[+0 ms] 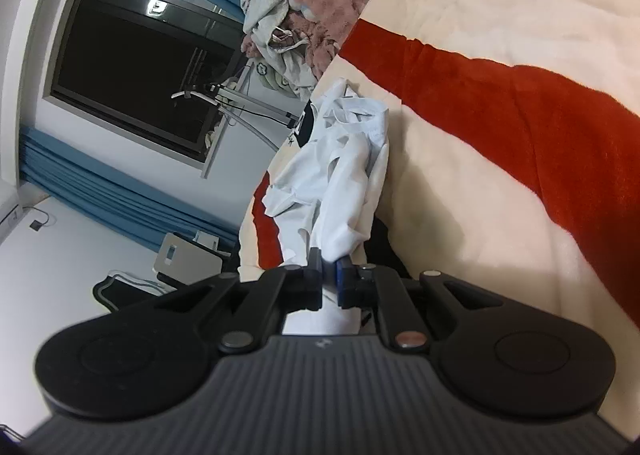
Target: Fold clothes
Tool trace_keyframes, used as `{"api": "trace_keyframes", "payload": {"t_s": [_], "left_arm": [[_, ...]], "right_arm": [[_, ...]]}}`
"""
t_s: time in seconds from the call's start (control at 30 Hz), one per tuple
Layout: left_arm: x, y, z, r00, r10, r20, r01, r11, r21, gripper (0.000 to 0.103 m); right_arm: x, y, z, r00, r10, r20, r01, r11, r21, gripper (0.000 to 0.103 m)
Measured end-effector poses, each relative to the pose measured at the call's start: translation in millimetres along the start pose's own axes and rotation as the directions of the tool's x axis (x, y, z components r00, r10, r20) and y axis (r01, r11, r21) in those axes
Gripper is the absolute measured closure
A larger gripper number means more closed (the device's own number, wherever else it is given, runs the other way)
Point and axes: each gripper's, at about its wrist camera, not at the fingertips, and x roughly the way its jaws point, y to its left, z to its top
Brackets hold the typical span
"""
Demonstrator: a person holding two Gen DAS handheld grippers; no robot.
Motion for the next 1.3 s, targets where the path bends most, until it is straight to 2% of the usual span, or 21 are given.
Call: {"api": "trace_keyframes", "payload": {"t_s": [0.07, 0.17, 0.37, 0.43, 0.47, 0.53, 0.57, 0.8, 0.97, 1.13, 1.3], "left_arm": [[7, 9, 5, 1.000, 0.002, 0.006, -0.002, 0.999, -0.044, 0.013], [8, 17, 13, 0.998, 0.024, 0.055, -0.020, 0.997, -0.073, 0.018], [-12, 31, 20, 0.980, 0.088, 0.180, -0.066, 0.990, -0.127, 0.040], [-16, 34, 21, 0.972, 0.104, 0.211, -0.075, 0.988, -0.138, 0.058], [-16, 34, 21, 0.970, 0.108, 0.217, -0.079, 0.987, -0.137, 0.064], [-16, 34, 22, 0.966, 0.117, 0.229, -0.088, 0.987, -0.135, 0.087], [-18, 32, 22, 0.964, 0.118, 0.238, -0.090, 0.988, -0.125, 0.090], [-52, -1, 16, 0.944, 0.089, 0.318, -0.096, 0.995, 0.005, 0.098], [-90, -31, -4, 0.931, 0.032, 0.363, -0.075, 0.992, 0.105, 0.099], [-130, -53, -43, 0.926, 0.013, 0.377, -0.083, 0.982, 0.169, 0.099], [-183, -57, -93, 0.934, -0.035, 0.357, -0.027, 0.986, 0.167, 0.099]], "right_arm": [[-1, -1, 1, 1.000, 0.008, 0.010, -0.009, 1.000, 0.011, 0.094], [-7, -3, 3, 0.999, 0.030, 0.034, -0.032, 0.999, 0.032, 0.094], [-10, -4, 4, 0.997, 0.030, 0.066, -0.032, 0.999, 0.024, 0.095], [-10, -7, 3, 0.997, 0.015, 0.070, -0.017, 1.000, 0.023, 0.094], [-10, -8, 4, 0.997, 0.008, 0.071, -0.009, 1.000, 0.022, 0.095], [-9, -9, 4, 0.997, -0.003, 0.073, 0.002, 1.000, 0.015, 0.095], [-9, -9, 4, 0.997, -0.006, 0.073, 0.005, 1.000, 0.009, 0.095], [-13, -2, 4, 0.997, -0.035, 0.063, 0.039, 0.997, -0.060, 0.095], [-47, 6, 0, 0.995, 0.024, 0.095, -0.018, 0.998, -0.062, 0.095], [-95, 11, -25, 0.990, 0.066, 0.121, -0.053, 0.992, -0.113, 0.095], [-155, 6, -59, 0.984, 0.070, 0.162, -0.041, 0.983, -0.180, 0.095]]}}
